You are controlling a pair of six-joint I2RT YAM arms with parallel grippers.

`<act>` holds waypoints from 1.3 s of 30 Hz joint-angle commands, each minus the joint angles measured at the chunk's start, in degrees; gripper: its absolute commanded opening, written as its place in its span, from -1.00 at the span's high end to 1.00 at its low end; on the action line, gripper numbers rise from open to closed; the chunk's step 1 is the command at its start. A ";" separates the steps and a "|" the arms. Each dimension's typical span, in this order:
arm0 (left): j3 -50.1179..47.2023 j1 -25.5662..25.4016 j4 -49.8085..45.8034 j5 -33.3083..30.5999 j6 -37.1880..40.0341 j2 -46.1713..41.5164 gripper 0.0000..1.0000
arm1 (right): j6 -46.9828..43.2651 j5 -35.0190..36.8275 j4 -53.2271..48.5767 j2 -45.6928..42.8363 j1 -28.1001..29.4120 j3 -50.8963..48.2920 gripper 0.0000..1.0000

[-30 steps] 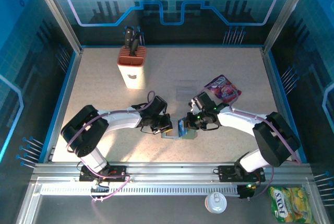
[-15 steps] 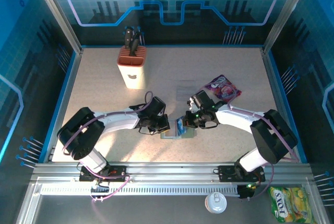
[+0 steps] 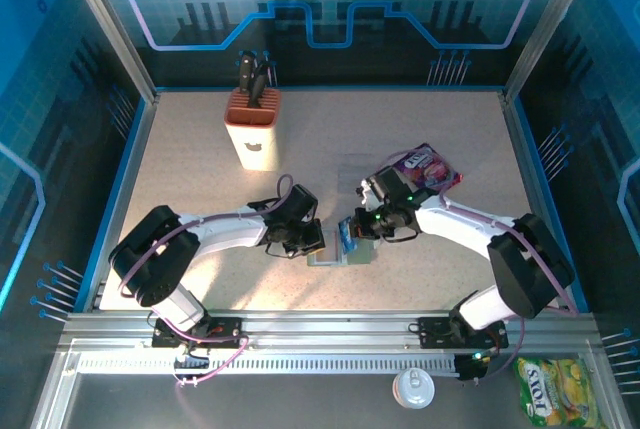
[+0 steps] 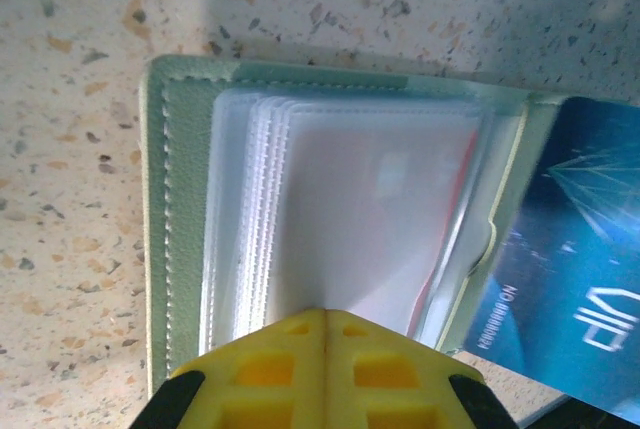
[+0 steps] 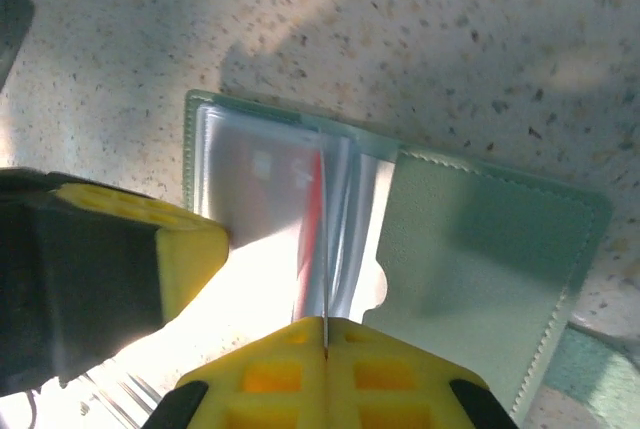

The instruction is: Take the credit cards out of the card holder

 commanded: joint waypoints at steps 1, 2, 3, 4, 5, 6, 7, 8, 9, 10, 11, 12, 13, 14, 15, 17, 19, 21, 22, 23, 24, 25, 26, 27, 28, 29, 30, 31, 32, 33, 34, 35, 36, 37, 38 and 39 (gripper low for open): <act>2.80 -0.19 -3.65 -0.92 2.20 -1.62 0.84 | -10.27 2.77 -7.39 -1.27 0.11 6.45 0.98; 3.15 -0.13 -4.29 -1.19 2.56 -2.02 0.82 | -13.54 3.43 -9.21 -0.85 -0.19 8.00 0.99; 3.45 -0.08 -4.91 -1.53 2.73 -2.53 0.81 | -16.93 3.67 -10.81 -0.26 -0.54 9.62 1.00; 3.59 -0.07 -5.29 -1.85 2.90 -3.06 0.79 | -19.62 3.74 -12.10 0.37 -0.96 11.00 1.00; 3.55 -0.13 -5.55 -2.22 3.05 -3.73 0.77 | -23.10 4.42 -13.80 1.19 -1.30 12.53 1.00; 3.29 0.02 -5.71 -2.63 3.06 -4.43 0.75 | -27.12 5.04 -15.58 2.20 -1.50 14.20 1.00; 3.05 0.03 -5.51 -2.88 3.07 -4.93 0.75 | -30.46 5.80 -17.02 3.11 -1.52 15.66 1.00; 2.70 0.16 -5.19 -2.96 2.95 -5.56 0.74 | -34.62 6.22 -18.75 4.22 -1.48 17.39 1.00; 2.44 0.33 -4.91 -3.04 2.98 -6.14 0.73 | -38.95 6.77 -20.59 5.45 -1.48 19.00 1.00; 2.25 0.47 -4.90 -3.26 2.85 -6.58 0.72 | -41.74 8.49 -21.84 6.40 -1.62 20.46 1.00; 2.05 0.53 -4.99 -3.39 2.89 -7.03 0.71 | -44.81 10.58 -23.10 7.56 -1.82 22.08 1.00; 1.86 0.70 -5.09 -3.53 2.89 -7.32 0.70 | -47.64 12.21 -24.24 8.79 -2.29 24.07 1.00; 1.76 0.75 -5.24 -3.65 2.86 -7.63 0.68 | -49.86 12.88 -25.01 9.93 -2.80 25.48 1.00; 1.62 0.96 -5.43 -3.76 2.90 -7.98 0.68 | -52.92 12.80 -25.69 11.03 -3.66 27.11 1.00; 1.41 1.01 -5.60 -3.78 2.76 -8.28 0.66 | -56.26 12.17 -26.38 12.00 -4.46 28.76 1.00; 1.17 1.32 -5.87 -3.62 2.72 -8.90 0.66 | -62.08 11.54 -28.14 13.57 -5.63 31.92 1.00; 1.13 1.55 -6.22 -3.53 2.66 -9.36 0.66 | -66.66 12.30 -29.37 14.95 -6.36 34.76 1.00; 1.10 1.80 -6.42 -3.71 2.72 -9.79 0.66 | -70.28 12.94 -31.15 16.98 -7.18 38.46 1.00; 1.06 1.93 -6.41 -3.73 2.70 -9.90 0.66 | -71.55 12.99 -32.33 18.19 -7.57 40.13 1.00; 1.02 2.12 -6.33 -3.66 2.72 -9.98 0.66 | -72.79 12.99 -33.80 19.63 -7.91 42.31 1.00; 0.99 2.32 -6.31 -3.60 2.80 -10.01 0.66 | -73.88 13.12 -35.25 21.15 -8.36 44.54 1.00; 1.03 2.47 -6.27 -3.55 2.87 -9.99 0.66 | -74.63 13.32 -36.19 22.24 -8.63 46.41 1.00; 1.01 2.74 -6.25 -3.44 2.98 -9.96 0.66 | -75.65 13.56 -37.24 23.86 -9.01 48.56 1.00; 1.06 3.13 -6.23 -3.32 3.07 -9.81 0.66 | -76.52 13.60 -38.24 25.17 -9.40 50.62 1.00; 1.05 3.39 -6.14 -3.14 3.14 -9.66 0.66 | -77.38 13.58 -39.21 26.56 -9.68 52.57 1.00; 1.14 3.74 -6.14 -2.93 3.32 -9.62 0.66 | -78.26 13.65 -40.42 28.16 -10.04 55.10 1.00; 1.24 4.05 -6.12 -2.72 3.41 -9.38 0.66 | -78.82 13.83 -41.64 29.72 -10.22 57.17 1.00; 1.36 4.32 -6.14 -2.48 3.63 -9.29 0.66 | -79.29 13.87 -42.50 31.14 -10.56 59.18 1.00; 1.44 4.71 -6.25 -2.36 3.74 -9.27 0.66 | -79.72 13.87 -43.67 32.68 -10.90 61.20 1.00; 1.59 4.94 -6.48 -2.29 3.85 -9.11 0.66 | -80.01 14.04 -44.38 34.05 -11.18 62.94 1.00; 1.64 5.27 -6.55 -2.15 3.92 -9.03 0.66 | -80.32 14.01 -45.14 35.21 -11.40 64.36 1.00; 1.67 5.54 -6.54 -1.91 4.12 -8.94 0.67 | -80.88 13.73 -46.17 36.35 -11.49 65.90 1.00; 1.74 5.92 -6.62 -1.73 4.34 -8.93 0.67 | -81.41 13.48 -47.02 37.53 -11.54 67.16 1.00; 1.76 6.09 -6.61 -1.59 4.43 -8.82 0.67 | -81.81 13.31 -47.48 38.40 -11.57 67.89 1.00; 1.80 6.41 -6.67 -1.47 4.58 -8.67 0.67 | -82.50 12.74 -48.29 39.19 -11.64 68.71 1.00; 1.84 6.67 -6.75 -1.38 4.71 -8.43 0.67 | -83.31 11.92 -49.18 40.09 -11.55 69.40 1.00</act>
